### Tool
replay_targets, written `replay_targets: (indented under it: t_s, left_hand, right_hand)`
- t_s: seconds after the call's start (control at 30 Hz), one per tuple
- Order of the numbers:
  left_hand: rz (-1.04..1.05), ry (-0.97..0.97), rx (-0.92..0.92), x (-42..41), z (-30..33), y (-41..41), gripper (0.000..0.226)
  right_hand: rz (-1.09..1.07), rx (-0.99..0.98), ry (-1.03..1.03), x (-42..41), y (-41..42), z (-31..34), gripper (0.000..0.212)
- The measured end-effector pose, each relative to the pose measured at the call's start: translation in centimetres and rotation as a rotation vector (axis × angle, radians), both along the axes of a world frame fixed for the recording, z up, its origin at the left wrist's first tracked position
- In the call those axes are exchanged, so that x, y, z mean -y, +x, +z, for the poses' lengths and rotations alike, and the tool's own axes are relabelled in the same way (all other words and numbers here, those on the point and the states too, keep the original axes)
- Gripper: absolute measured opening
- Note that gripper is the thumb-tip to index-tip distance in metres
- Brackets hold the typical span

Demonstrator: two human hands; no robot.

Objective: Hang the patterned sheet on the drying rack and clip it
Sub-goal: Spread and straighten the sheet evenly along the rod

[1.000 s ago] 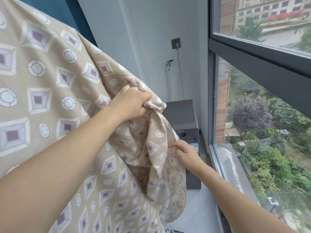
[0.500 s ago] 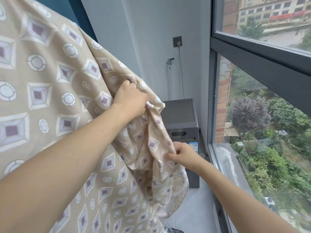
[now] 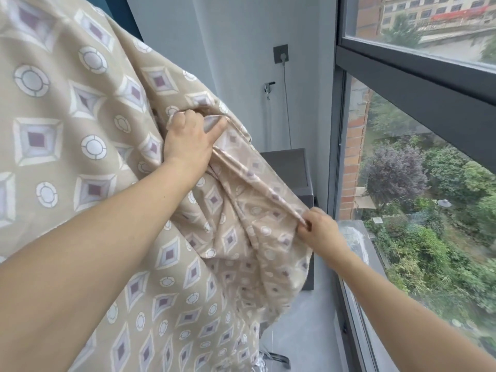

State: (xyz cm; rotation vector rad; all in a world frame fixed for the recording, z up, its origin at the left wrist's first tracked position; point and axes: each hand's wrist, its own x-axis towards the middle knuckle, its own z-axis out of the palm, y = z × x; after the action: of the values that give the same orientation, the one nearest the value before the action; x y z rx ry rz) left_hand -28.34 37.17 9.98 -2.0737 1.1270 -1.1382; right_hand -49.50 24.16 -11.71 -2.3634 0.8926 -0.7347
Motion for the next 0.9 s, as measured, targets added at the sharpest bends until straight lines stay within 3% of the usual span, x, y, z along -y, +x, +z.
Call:
replay_targets:
  t_s: [0.13, 0.27, 0.37, 0.47, 0.57, 0.6, 0.67, 0.77, 0.83, 0.9]
  left_hand:
    - [-0.01, -0.12, -0.027, 1.5, 0.2, 0.1, 0.071]
    - [-0.027, -0.129, -0.06, 4.1, 1.1, -1.2, 0.045]
    - [-0.112, -0.005, -0.103, 5.5, 0.0, -2.1, 0.051]
    - [-0.227, 0.096, -0.087, 5.6, -2.2, -3.1, 0.062]
    - [-0.42, 0.251, -0.07, 4.1, -6.2, -4.8, 0.071]
    - [-0.467, 0.341, -0.116, 3.1, -8.0, -5.4, 0.076]
    - [-0.532, 0.473, -0.249, 0.8, -11.6, -6.6, 0.082]
    - [-0.489, 0.589, -0.27, -2.3, -15.2, -7.4, 0.066]
    - [-0.486, 0.703, -0.226, -4.5, -16.5, -7.6, 0.059]
    - [-0.464, 0.81, -0.223, -6.7, -17.4, -8.0, 0.051]
  right_hand:
    - [-0.108, 0.121, 0.052, 2.6, -1.0, 0.2, 0.017]
    - [0.005, 0.05, 0.162, 3.0, -1.0, -1.4, 0.027]
    - [-0.128, -0.082, 0.345, 3.5, -1.3, -4.9, 0.033]
    - [-0.249, -0.097, 0.603, 3.7, -1.3, -7.3, 0.013]
    - [-0.331, 0.086, 0.892, 5.2, -0.2, -8.6, 0.059]
    - [-0.337, 0.115, 0.969, 5.6, 0.5, -8.8, 0.056]
    - [-0.347, 0.136, 1.14, 5.3, 1.5, -8.1, 0.022]
    - [-0.403, 0.163, 1.226, 5.3, 3.1, -7.7, 0.018]
    - [-0.428, 0.185, 1.219, 5.4, 3.9, -7.6, 0.01]
    - [-0.427, 0.188, 1.172, 5.2, 4.4, -7.5, 0.015]
